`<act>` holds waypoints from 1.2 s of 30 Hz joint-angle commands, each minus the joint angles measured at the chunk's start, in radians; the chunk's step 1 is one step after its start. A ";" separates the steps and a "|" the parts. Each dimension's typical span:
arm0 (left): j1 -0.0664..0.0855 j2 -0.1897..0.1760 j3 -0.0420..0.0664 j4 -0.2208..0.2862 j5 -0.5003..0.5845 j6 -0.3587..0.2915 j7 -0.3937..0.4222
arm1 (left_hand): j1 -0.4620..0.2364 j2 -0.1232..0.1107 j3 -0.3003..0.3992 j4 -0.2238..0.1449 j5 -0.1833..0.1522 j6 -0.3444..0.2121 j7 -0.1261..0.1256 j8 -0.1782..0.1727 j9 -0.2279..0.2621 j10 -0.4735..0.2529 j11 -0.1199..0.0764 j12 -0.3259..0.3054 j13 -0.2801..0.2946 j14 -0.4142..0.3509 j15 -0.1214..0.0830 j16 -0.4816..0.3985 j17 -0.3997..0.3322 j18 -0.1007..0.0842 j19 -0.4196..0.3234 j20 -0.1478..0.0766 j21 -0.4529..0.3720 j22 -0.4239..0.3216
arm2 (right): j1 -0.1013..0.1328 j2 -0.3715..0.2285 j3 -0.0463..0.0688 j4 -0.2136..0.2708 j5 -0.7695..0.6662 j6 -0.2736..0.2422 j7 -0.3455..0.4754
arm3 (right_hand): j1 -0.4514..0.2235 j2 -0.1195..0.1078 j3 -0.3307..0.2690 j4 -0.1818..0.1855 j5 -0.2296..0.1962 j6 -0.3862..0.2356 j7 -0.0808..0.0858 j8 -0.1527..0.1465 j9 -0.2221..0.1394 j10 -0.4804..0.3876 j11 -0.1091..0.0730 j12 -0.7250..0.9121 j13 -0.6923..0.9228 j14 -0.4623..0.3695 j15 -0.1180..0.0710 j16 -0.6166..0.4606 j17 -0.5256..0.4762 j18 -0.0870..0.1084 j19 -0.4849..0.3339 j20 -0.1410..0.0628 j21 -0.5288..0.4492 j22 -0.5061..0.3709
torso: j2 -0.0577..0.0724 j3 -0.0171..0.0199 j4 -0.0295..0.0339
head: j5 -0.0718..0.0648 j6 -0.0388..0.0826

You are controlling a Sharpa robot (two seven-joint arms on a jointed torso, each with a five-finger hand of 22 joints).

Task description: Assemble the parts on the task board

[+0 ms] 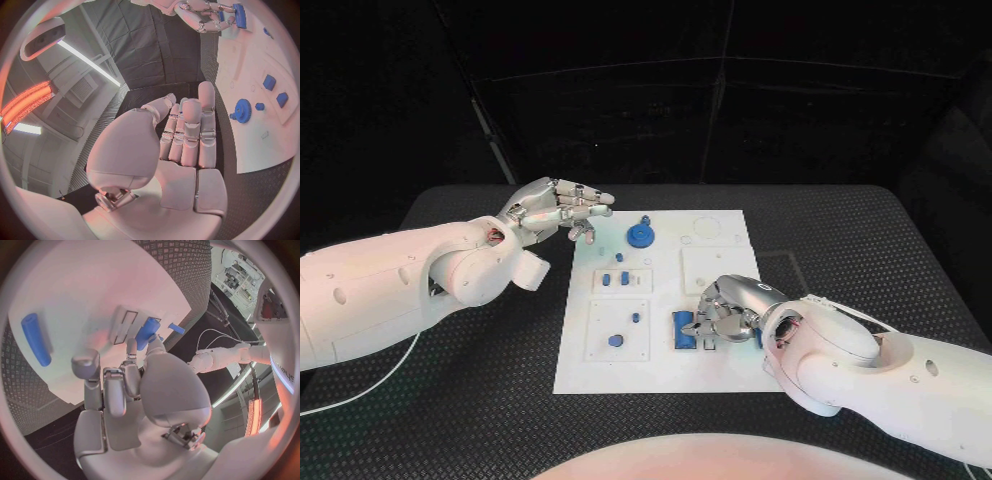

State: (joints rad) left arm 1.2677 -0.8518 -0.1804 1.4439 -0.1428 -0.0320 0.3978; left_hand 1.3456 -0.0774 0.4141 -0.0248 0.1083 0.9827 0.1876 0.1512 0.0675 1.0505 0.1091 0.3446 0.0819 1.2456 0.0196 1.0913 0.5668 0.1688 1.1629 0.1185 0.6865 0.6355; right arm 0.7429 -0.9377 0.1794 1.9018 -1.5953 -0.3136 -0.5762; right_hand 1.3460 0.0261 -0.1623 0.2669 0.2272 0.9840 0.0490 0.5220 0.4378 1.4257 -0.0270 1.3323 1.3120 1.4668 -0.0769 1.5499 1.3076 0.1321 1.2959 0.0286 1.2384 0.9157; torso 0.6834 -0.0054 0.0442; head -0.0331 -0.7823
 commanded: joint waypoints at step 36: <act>0.000 -0.005 -0.001 0.000 0.005 0.006 0.005 | -0.005 0.004 -0.005 0.000 -0.002 -0.004 0.000 0.004 -0.001 -0.006 0.000 0.004 0.001 -0.007 0.003 -0.005 -0.001 0.015 0.000 0.004 -0.004 -0.001 | -0.001 -0.253 0.000 0.051 0.006 -0.113 -0.005 | -0.007 0.005 -0.077 0.015 0.035 -0.042 0.031 -0.071 -0.040 -0.022 0.030 -0.037 -0.021 0.091 0.015 -0.008 0.206 -0.009 -0.019 0.019 -0.018 -0.037 | -0.002 0.0037 -0.0098 | -0.058 0.007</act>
State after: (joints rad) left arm 1.2667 -0.8579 -0.1824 1.4433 -0.1428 -0.0323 0.3961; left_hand 1.3456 -0.0774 0.4141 -0.0248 0.1083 0.9828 0.1875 0.1512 0.0676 1.0505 0.1091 0.3445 0.0818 1.2457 0.0196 1.0913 0.5670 0.1688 1.1629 0.1185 0.6865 0.6358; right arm 0.7417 -1.1898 0.1793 1.9529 -1.5295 -0.4377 -0.5819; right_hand 1.3334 0.0309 -0.2327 0.2839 0.2558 0.9350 0.0791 0.4567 0.3988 1.4075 -0.0014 1.2997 1.3041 1.4665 -0.0691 1.5452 1.3074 0.1321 1.2813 0.0431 1.2259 0.8795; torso 0.6821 -0.0034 0.0371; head -0.0918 -0.7740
